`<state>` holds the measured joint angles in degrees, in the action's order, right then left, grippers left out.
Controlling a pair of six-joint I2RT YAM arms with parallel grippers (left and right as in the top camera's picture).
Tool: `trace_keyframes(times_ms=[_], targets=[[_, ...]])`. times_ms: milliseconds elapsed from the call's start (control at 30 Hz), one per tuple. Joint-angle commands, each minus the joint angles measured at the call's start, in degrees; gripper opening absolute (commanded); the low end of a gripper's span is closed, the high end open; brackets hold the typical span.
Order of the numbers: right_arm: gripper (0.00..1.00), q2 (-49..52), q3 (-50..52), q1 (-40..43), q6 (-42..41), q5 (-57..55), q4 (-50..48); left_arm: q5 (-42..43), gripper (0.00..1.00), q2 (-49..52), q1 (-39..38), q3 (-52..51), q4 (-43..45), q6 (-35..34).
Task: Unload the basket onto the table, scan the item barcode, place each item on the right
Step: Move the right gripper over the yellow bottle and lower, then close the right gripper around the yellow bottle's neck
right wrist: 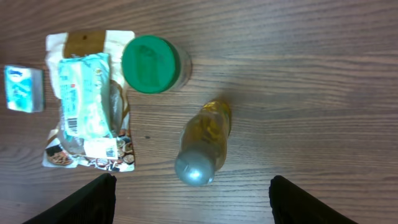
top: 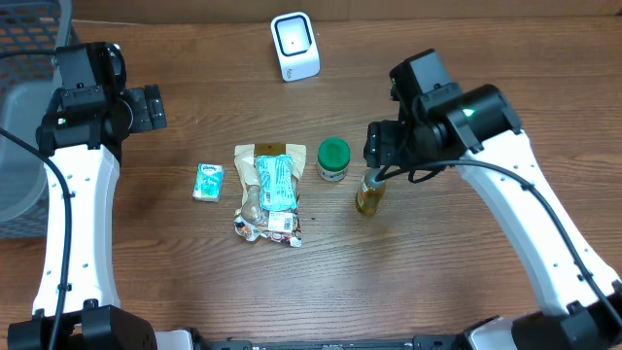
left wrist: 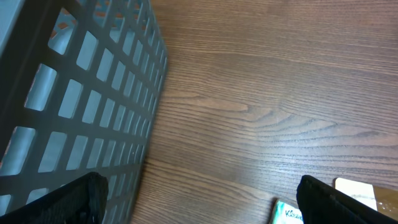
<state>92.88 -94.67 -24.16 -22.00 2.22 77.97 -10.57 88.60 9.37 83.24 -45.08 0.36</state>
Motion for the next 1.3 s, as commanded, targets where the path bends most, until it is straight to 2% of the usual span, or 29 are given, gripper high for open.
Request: trace_keyframes(times_ms=[0,567,867,1267], targets=[[0.76,1.7,0.5,-0.3,-1.0,-1.1,-0.3,0.1,1.0,-0.8,-0.4,0.9,-0.1,-0.6],[0.77,9.3,1.0,-1.7,-1.0,-0.9,2.8,0.1,1.0,-0.8,-0.4,0.9,-0.1,-0.6],[0.79,9.3,6.0,-1.7,-0.9,0.0,-0.5,0.1,1.0,-0.8,-0.4,0.9,-0.1,-0.6],[0.75,9.3,8.1,-1.7,-0.7,0.0,-4.0,0.1,1.0,-0.8,-0.4,0.9,-0.1,-0.6]])
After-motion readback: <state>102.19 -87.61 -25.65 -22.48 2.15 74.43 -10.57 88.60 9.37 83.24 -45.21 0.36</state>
